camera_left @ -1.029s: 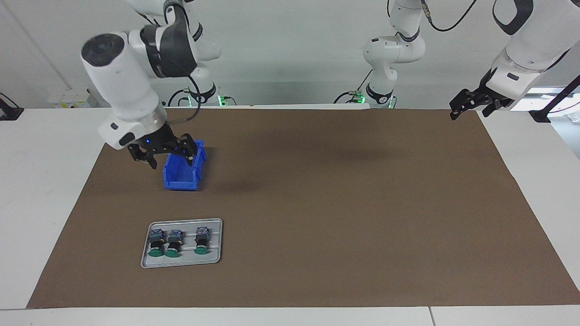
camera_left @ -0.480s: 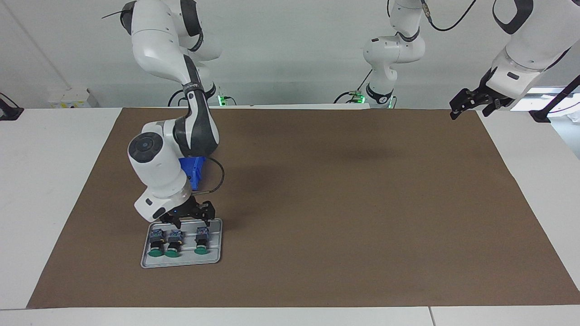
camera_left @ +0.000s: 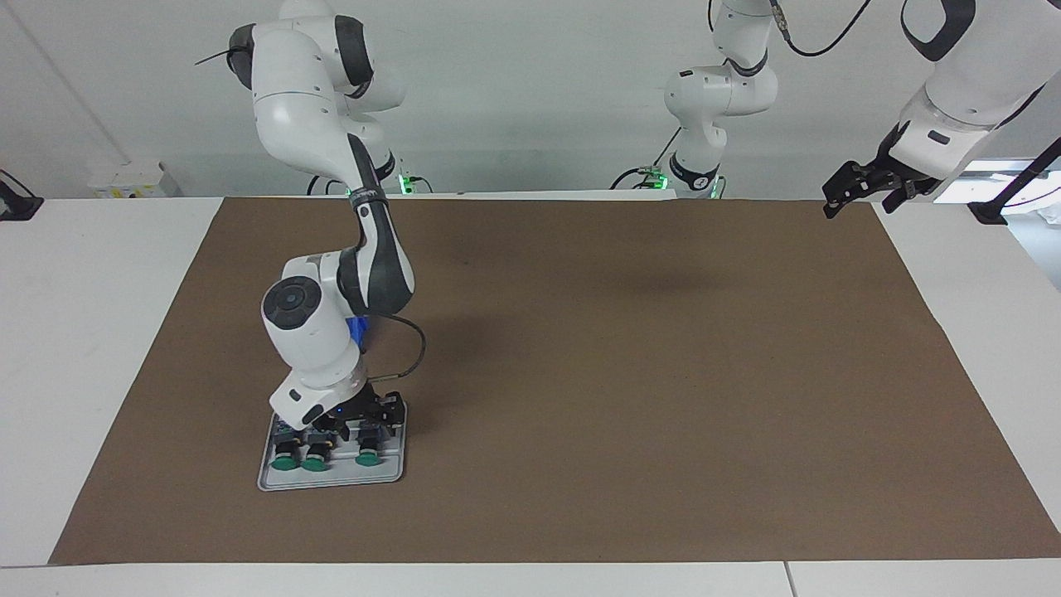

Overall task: Place and press button with both arms
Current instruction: 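Grasp a green item from the tray with the right gripper, then carry the green item to the table center and release it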

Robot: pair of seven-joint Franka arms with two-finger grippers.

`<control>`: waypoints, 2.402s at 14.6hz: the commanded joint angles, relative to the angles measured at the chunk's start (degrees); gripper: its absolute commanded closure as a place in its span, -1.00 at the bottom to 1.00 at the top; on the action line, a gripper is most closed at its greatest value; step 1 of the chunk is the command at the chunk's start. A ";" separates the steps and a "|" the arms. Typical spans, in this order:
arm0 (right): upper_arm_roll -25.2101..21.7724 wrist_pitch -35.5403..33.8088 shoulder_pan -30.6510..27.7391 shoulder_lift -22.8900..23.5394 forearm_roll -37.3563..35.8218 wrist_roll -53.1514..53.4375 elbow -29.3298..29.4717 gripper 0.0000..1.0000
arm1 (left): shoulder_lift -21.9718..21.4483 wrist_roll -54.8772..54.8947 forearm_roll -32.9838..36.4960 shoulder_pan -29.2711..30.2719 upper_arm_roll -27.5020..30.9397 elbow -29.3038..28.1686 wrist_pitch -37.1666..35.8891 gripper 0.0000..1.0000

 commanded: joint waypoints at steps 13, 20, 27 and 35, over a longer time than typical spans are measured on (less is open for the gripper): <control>-0.05 -17.77 -0.43 -8.44 0.09 -1.67 2.22 1.00 | -1.57 -0.15 0.63 -0.78 -0.10 -1.59 0.49 -0.99; 0.57 -28.53 11.15 -17.61 0.71 33.94 -4.01 1.00 | -1.57 -0.15 0.63 -0.78 -0.10 -1.59 0.05 -0.99; 1.01 -19.31 22.41 -17.70 4.04 75.44 -8.07 1.00 | -1.66 -0.06 0.63 -0.43 -0.02 -1.68 0.05 -1.00; 1.01 -7.52 25.76 -10.23 3.96 118.45 -7.37 0.67 | -1.66 -0.24 0.63 -0.26 -0.02 -1.77 -0.04 -1.00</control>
